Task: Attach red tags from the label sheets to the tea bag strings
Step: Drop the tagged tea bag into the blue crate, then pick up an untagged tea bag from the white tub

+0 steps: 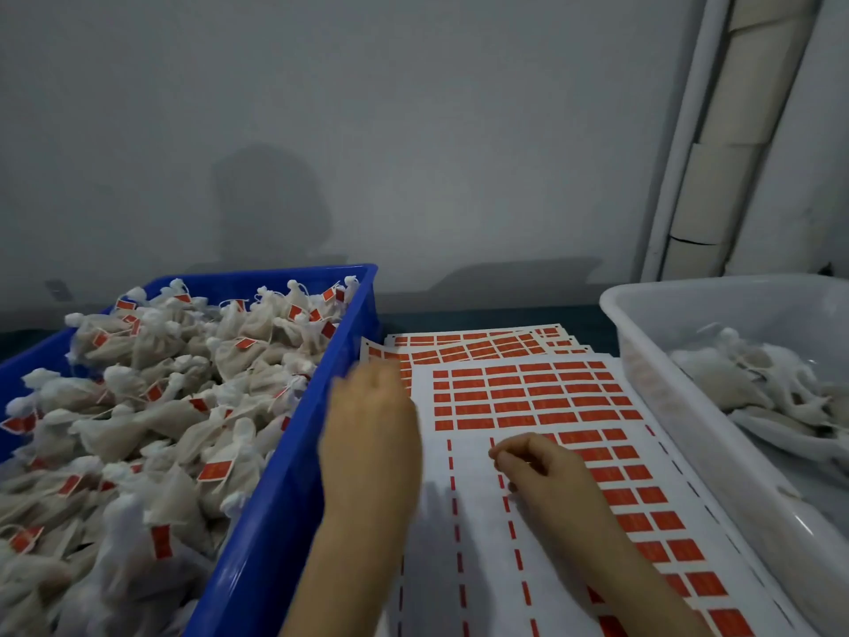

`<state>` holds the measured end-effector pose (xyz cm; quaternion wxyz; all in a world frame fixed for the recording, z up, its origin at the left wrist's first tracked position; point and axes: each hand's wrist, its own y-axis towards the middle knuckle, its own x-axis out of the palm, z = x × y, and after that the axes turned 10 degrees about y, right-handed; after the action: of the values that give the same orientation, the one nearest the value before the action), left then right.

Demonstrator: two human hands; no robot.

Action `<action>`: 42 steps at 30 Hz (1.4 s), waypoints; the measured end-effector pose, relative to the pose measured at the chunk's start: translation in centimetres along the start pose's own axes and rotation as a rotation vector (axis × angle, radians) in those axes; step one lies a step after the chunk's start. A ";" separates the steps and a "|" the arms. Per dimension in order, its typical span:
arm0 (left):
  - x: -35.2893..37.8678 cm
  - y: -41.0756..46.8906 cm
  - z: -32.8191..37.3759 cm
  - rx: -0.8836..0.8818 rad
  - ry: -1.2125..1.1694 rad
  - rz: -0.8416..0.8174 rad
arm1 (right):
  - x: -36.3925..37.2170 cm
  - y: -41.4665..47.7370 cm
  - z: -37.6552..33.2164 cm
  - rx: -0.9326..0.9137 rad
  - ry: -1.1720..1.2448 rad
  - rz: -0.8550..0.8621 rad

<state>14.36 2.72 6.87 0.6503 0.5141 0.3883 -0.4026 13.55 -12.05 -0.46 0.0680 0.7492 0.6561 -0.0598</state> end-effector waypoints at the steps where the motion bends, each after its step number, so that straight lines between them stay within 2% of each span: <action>1: 1.0 -1.1 0.7 0.100 0.022 -0.162 | 0.0 0.0 0.1 -0.015 -0.066 0.001; 3: 3.0 -3.5 1.3 0.256 0.168 -0.499 | 0.0 0.0 0.5 -0.035 -0.171 0.008; 4: 4.0 -4.8 1.4 0.281 0.229 -0.644 | 0.0 0.1 0.6 -0.038 -0.199 0.012; 6: 5.7 -6.9 1.1 0.264 0.299 -0.828 | 0.1 0.1 0.8 -0.040 -0.249 0.016; 7: 6.2 -7.6 0.9 0.251 0.321 -0.862 | 0.1 0.1 0.9 -0.044 -0.279 0.009; 12: 6.6 -8.1 0.6 0.245 0.347 -0.826 | -0.3 0.7 -0.5 -0.034 -0.457 -0.144; 17: 6.8 -7.2 0.0 0.222 0.320 -0.778 | -3.2 -2.5 -5.9 -0.105 -0.639 -0.286; 21: 6.5 -5.3 -0.8 0.236 0.271 -0.712 | -8.7 -7.0 -10.7 -0.124 -0.615 -0.250; 24: 6.5 -4.1 -1.1 0.288 0.271 -0.617 | -14.1 -7.0 -11.3 -0.107 -0.703 -0.096; 27: 6.9 -3.3 -0.7 0.276 0.242 -0.543 | -20.1 -4.8 -8.6 0.073 -0.962 0.009; 30: 7.6 -3.1 0.4 0.257 0.232 -0.450 | -24.0 -3.2 -6.0 0.337 -1.181 -0.106; 35: 8.4 -2.5 1.2 0.247 0.234 -0.403 | -23.2 -3.0 -3.9 0.427 -1.014 -0.212; 39: 7.8 -2.5 1.7 0.236 0.236 -0.312 | -22.0 -2.7 -3.1 0.413 -1.037 -0.266; 42: 7.1 -4.2 1.4 0.231 0.208 -0.248 | -22.6 -2.7 -3.7 0.356 -1.045 -0.169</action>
<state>13.30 -0.18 -0.93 0.4889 0.5721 0.4651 -0.4662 7.94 -33.05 7.18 0.2518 0.5648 0.5725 -0.5383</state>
